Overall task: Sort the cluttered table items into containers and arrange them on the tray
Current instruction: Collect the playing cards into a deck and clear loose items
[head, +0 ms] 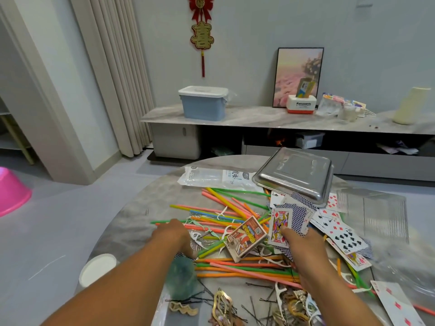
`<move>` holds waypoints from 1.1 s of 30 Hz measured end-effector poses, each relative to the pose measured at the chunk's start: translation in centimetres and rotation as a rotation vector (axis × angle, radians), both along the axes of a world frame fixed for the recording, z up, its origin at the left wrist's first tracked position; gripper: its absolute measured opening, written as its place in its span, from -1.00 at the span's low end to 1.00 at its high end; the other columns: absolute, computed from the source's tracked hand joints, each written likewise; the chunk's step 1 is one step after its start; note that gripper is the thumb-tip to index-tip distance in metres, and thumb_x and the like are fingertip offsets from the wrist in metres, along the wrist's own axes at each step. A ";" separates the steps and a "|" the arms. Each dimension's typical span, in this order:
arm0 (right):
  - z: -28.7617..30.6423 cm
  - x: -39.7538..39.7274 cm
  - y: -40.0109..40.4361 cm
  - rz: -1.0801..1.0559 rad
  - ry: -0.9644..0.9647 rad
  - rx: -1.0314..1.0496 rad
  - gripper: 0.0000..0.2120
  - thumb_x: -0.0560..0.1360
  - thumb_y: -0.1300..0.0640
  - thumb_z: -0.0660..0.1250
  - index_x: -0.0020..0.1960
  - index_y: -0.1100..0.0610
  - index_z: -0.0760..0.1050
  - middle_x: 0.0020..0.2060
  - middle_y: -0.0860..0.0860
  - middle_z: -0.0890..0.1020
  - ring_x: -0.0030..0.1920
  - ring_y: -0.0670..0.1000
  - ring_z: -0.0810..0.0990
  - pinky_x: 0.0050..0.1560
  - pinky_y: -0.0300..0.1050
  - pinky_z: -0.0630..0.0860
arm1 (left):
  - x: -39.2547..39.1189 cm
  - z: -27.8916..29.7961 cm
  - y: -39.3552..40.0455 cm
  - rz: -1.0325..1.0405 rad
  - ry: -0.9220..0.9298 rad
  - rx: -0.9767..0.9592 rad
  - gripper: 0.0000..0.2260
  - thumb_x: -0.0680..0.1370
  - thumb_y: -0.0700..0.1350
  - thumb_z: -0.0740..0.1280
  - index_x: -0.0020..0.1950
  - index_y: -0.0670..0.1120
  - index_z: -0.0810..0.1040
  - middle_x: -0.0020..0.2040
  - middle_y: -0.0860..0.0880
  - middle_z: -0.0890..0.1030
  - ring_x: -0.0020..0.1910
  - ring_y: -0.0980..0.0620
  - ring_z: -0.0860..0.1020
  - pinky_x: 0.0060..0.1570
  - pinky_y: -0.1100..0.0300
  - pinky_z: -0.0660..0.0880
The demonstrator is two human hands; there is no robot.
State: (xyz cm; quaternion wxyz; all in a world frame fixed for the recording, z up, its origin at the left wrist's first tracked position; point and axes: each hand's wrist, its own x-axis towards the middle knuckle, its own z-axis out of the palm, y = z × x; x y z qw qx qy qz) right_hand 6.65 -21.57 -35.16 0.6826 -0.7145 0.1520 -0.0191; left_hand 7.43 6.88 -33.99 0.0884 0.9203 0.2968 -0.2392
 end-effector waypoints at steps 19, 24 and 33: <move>3.2 -0.2 1.7 0.236 0.134 0.625 -0.69 0.45 0.23 0.42 0.19 0.21 0.60 0.02 0.20 0.73 -0.15 0.12 0.75 -0.32 -0.05 0.66 | 1.4 6.6 -7.8 0.218 -0.595 -1.027 -0.82 0.70 -0.19 0.20 0.13 -0.22 0.58 0.05 -0.22 0.60 -0.02 -0.14 0.55 0.04 -0.04 0.58; 2.7 -1.4 2.6 0.248 0.055 0.204 -0.57 0.56 0.20 0.42 0.41 0.12 0.45 0.20 0.08 0.68 0.21 0.14 0.65 0.31 0.25 0.52 | -0.6 5.2 -12.9 0.357 -0.548 -1.417 -0.60 0.68 0.12 0.22 0.19 -0.19 0.63 0.09 -0.19 0.71 0.12 -0.20 0.66 0.25 -0.21 0.54; 4.7 -1.3 0.0 0.364 0.037 -0.241 -0.63 0.70 -0.12 0.06 0.29 0.00 0.54 0.20 -0.04 0.64 0.23 0.03 0.61 0.31 0.07 0.49 | -2.3 0.6 -14.2 0.555 -0.522 -1.621 -0.70 0.58 -0.29 0.37 0.31 -0.27 0.55 0.12 -0.33 0.66 0.13 -0.33 0.64 0.12 -0.23 0.58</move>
